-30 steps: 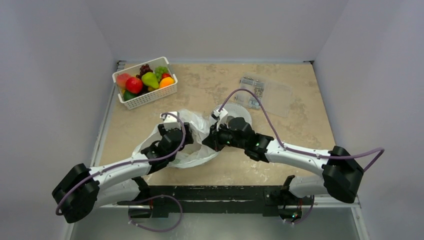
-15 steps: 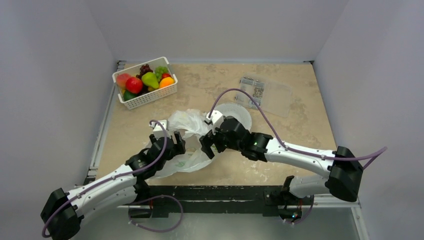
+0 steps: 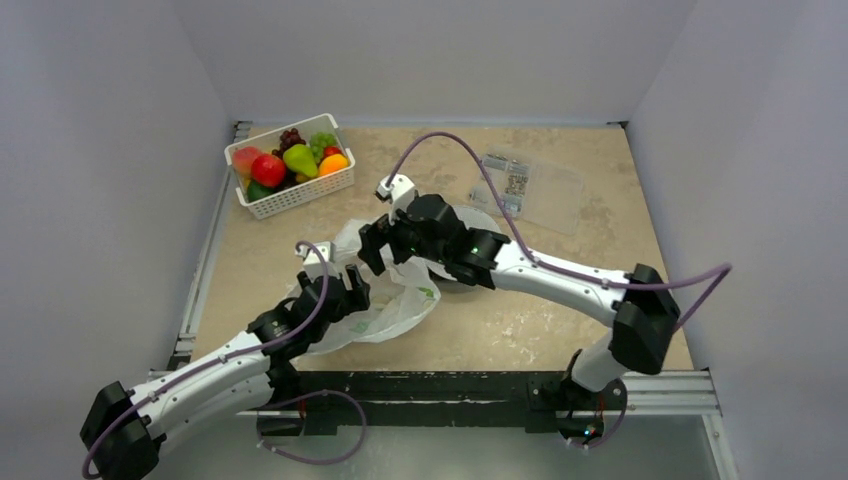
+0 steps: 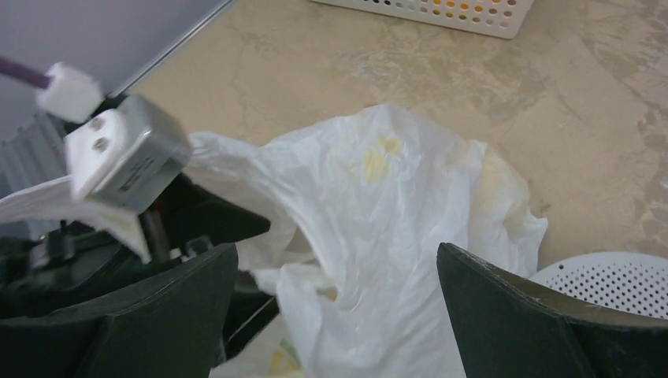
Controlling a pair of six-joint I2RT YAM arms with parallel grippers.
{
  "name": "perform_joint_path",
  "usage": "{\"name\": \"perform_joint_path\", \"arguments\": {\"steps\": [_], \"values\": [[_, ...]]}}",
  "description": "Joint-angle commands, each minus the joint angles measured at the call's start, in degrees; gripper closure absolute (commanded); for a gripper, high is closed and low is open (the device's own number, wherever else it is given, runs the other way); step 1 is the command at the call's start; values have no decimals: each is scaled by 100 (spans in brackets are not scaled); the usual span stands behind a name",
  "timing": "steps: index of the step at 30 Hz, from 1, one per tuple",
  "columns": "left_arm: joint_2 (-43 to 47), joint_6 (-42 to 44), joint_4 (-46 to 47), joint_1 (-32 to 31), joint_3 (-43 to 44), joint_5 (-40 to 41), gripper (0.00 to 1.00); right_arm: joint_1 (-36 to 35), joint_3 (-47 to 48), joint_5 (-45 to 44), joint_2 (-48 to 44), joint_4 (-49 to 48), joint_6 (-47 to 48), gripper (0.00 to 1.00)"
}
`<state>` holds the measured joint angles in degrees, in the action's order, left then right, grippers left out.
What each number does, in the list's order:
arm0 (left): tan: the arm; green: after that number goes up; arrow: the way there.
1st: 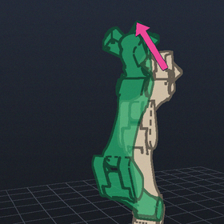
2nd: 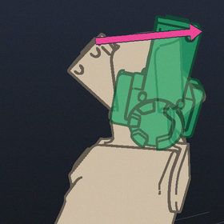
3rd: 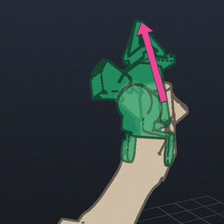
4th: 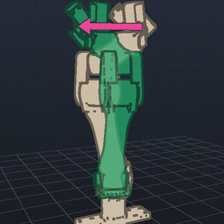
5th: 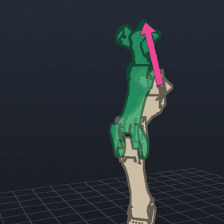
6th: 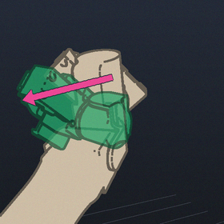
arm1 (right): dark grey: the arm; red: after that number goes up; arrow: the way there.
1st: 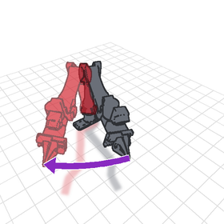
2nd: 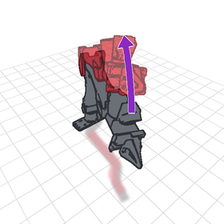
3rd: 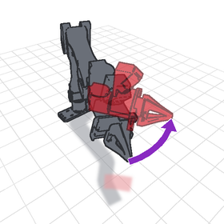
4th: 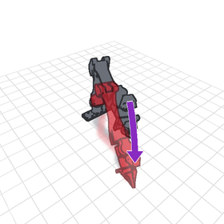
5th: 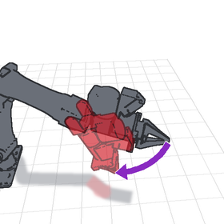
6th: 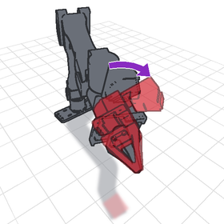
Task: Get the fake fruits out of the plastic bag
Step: Adjust the plastic bag at the center of the board.
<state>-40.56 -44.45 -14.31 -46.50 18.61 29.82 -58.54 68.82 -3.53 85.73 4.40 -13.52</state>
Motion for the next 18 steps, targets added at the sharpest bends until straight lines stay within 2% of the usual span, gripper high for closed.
{"name": "perform_joint_path", "arguments": {"steps": [1, 6, 9, 11, 15, 18], "values": [[71, -120, -125, 26, 132, 64, 25, 110, 468, -336, 831, -272, -157, 1], [-31, -119, -158, 33, 201, 69, 25, 141, 700, -1318, 1529, -413, 8, 1], [-75, -101, -169, 35, 230, 81, 25, 141, 597, -1461, 1775, -798, 433, 9], [-69, -67, -182, 34, 234, 115, 25, 148, 589, -1532, 1886, -915, 634, 23], [20, -5, -387, 33, 288, 296, 25, 150, 615, -1333, 1894, -943, 796, 70], [135, 27, -467, 29, 258, 389, 24, 150, 684, -843, 1753, -760, 629, 94]]}}
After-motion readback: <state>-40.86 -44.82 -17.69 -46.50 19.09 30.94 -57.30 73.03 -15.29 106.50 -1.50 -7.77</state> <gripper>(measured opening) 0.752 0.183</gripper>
